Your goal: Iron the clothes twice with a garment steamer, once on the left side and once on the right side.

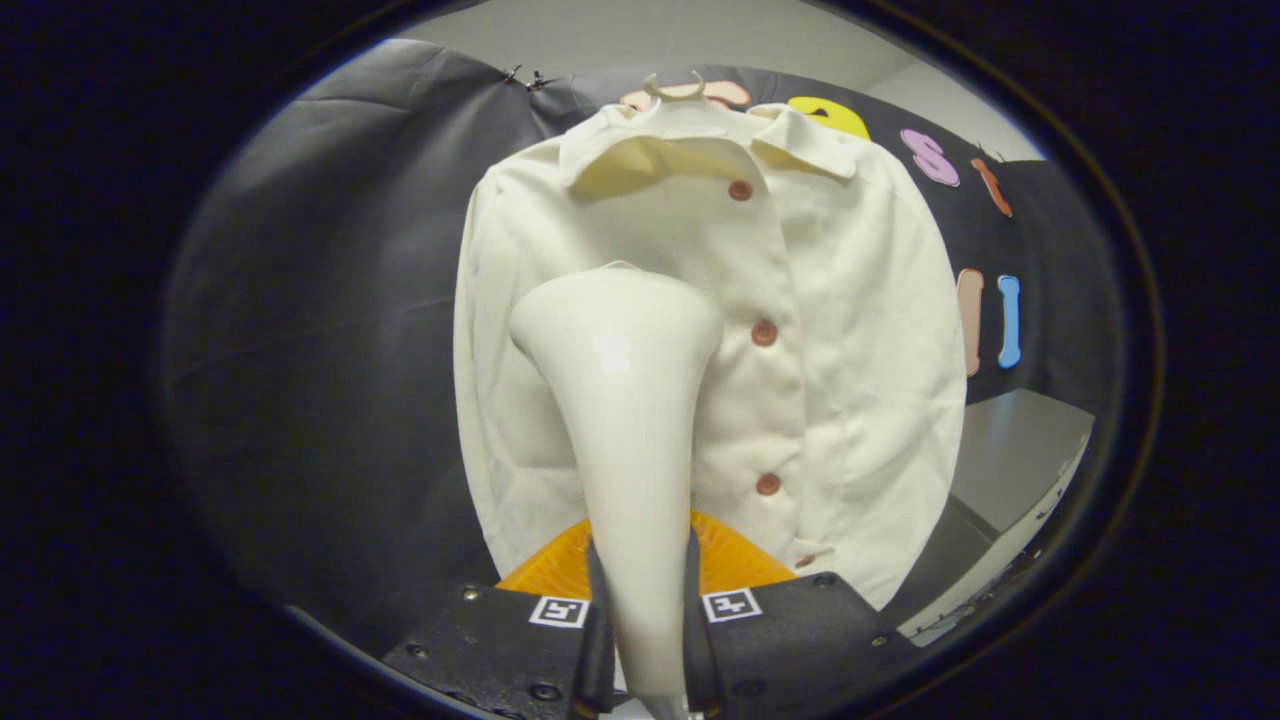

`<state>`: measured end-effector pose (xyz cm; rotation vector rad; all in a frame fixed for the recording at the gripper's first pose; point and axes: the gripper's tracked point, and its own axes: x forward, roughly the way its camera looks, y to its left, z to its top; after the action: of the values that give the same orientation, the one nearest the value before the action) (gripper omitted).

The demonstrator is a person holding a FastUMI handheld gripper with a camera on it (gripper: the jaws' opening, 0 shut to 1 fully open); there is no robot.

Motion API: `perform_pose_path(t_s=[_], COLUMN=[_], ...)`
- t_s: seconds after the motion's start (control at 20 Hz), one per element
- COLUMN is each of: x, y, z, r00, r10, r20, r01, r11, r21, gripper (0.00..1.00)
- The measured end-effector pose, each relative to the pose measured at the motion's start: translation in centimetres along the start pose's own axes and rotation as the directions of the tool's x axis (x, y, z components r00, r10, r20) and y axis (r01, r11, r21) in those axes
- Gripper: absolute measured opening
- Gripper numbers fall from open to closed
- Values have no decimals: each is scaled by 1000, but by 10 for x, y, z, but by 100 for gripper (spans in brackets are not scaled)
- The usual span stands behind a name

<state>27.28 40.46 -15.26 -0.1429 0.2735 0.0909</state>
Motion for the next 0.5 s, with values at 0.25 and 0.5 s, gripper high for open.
perform_pose_path(t_s=[0.25,0.5], x=[7,2], y=[-20,-31], z=[-84,-127], r00=[993,983], r10=[-29,-26], r20=[-111,-184], r01=[22,10], r11=[998,996], r21=[-64,-87], gripper=[27,27])
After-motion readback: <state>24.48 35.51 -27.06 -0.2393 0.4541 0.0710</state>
